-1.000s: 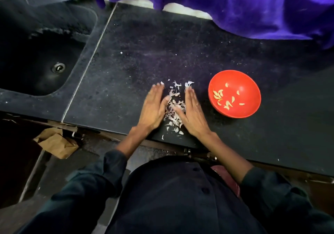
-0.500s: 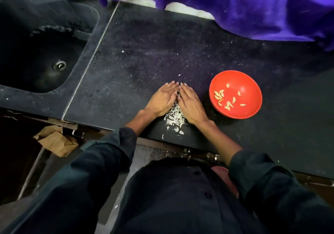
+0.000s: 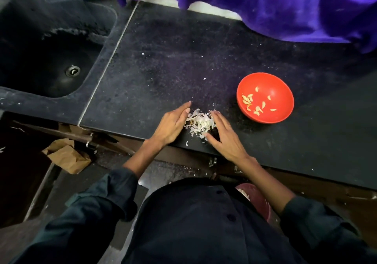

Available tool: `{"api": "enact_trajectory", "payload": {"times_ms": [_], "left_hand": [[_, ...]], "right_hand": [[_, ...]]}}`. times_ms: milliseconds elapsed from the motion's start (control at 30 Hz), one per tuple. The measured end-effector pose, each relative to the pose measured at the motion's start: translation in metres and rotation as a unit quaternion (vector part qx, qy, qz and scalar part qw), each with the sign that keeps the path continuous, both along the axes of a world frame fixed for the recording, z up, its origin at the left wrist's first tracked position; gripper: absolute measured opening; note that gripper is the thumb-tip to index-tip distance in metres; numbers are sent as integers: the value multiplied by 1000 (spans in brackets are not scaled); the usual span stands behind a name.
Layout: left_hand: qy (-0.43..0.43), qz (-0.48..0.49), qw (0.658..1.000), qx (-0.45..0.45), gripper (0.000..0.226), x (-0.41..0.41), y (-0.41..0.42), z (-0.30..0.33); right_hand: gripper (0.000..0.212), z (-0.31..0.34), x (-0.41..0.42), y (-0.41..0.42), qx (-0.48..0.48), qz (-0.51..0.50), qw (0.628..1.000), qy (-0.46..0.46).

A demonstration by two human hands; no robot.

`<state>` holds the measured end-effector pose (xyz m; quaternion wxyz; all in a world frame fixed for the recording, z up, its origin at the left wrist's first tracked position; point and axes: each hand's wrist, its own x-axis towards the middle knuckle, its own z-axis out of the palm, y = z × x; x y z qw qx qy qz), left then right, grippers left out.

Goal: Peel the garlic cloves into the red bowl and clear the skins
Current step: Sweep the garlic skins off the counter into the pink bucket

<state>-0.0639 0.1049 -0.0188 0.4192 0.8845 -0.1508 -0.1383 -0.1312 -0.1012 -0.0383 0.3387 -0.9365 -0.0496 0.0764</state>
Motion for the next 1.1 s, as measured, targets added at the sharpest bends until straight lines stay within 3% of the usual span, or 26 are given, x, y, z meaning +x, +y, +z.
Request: {"api": "enact_trajectory", "payload": {"times_ms": [67,167,333,467,633,733,867,933,967,1000,1067,1100], "left_hand": [[-1,31,999,7,44,-6,9,-3],[-9,32,999,17,44,-12,16,-9],[-32,38,999,9,42,-19,12,-14],[-30,54,998,3,41,-23,10,-12],[-40,52,998,6,39,-26,9,-11],[-44,48,998,8,39,-27,8,-9],[-59,41,997,15,39,-28,3,-5],[-73,41,996,31,40,-29,-1,-3],[-79,40,995,38,40,-30,-4,-2],[-83,39,995,43,41,-31,-7,-1],[-92,36,994,49,42,-37,-14,1],[-97,35,993,51,43,-42,-18,2]], "right_hand": [[91,-3,-1,6,-55,20,998,-21],[98,-11,7,21,-137,56,987,-65],[73,-20,20,45,-183,60,978,-82],[46,-31,29,47,-148,41,978,-140],[56,-29,29,43,-117,24,973,-197],[52,-17,31,40,-101,7,979,-176],[59,8,45,33,-34,-68,975,-209],[51,18,52,32,35,-135,973,-184],[41,22,54,31,109,-199,962,-149],[31,29,56,31,230,-276,929,-87],[28,42,54,27,486,-369,791,42],[32,46,50,23,569,-384,724,73]]}}
